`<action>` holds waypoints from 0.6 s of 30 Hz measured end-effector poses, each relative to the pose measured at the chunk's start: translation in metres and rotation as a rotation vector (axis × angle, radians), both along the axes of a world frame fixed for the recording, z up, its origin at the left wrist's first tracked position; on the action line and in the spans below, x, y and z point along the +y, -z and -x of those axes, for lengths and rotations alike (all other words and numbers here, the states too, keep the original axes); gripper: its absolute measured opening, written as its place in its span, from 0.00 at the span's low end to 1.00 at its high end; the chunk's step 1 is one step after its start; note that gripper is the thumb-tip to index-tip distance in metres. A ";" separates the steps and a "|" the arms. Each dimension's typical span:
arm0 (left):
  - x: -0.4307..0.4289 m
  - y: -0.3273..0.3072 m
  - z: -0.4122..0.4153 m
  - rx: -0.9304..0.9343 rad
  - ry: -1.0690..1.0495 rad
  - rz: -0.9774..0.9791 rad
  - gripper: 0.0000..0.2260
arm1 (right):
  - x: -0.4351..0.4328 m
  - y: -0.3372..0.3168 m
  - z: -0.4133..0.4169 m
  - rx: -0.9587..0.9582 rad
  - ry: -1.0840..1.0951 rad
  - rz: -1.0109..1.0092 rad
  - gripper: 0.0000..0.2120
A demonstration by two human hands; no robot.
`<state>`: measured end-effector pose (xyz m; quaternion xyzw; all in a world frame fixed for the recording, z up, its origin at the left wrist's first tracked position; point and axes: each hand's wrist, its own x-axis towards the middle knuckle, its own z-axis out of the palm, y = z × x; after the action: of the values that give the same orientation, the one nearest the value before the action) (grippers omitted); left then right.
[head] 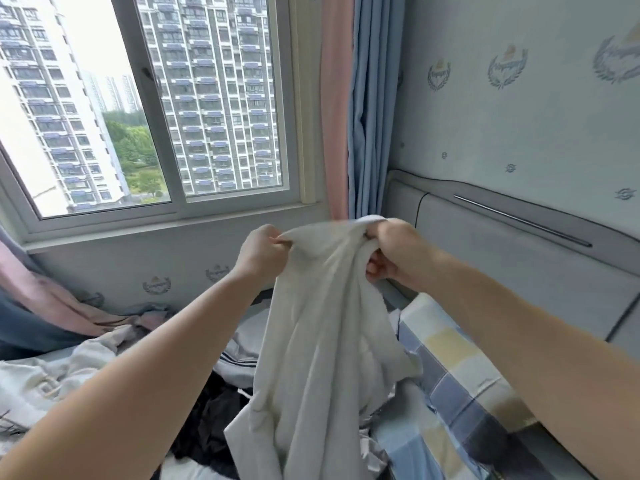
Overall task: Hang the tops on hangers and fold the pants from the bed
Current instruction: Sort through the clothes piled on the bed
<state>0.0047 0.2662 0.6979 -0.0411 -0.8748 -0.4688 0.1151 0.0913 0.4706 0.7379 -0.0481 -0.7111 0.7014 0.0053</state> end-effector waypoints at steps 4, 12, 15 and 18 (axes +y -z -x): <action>0.020 0.005 -0.029 0.119 0.032 -0.217 0.07 | -0.015 -0.014 0.001 -0.007 -0.030 0.038 0.14; 0.048 0.016 -0.089 -0.149 0.435 -0.301 0.05 | -0.015 -0.024 0.009 0.068 -0.022 0.112 0.23; 0.063 0.028 -0.093 -0.139 0.431 -0.123 0.08 | -0.016 -0.031 0.016 0.118 -0.026 0.157 0.31; 0.077 0.037 -0.090 -0.148 0.306 -0.064 0.22 | -0.013 -0.038 0.018 0.169 -0.093 0.184 0.34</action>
<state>0.0947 0.3434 0.6610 -0.1357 -0.8491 -0.5100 -0.0210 0.0729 0.4579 0.7761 0.0438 -0.6423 0.7647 0.0281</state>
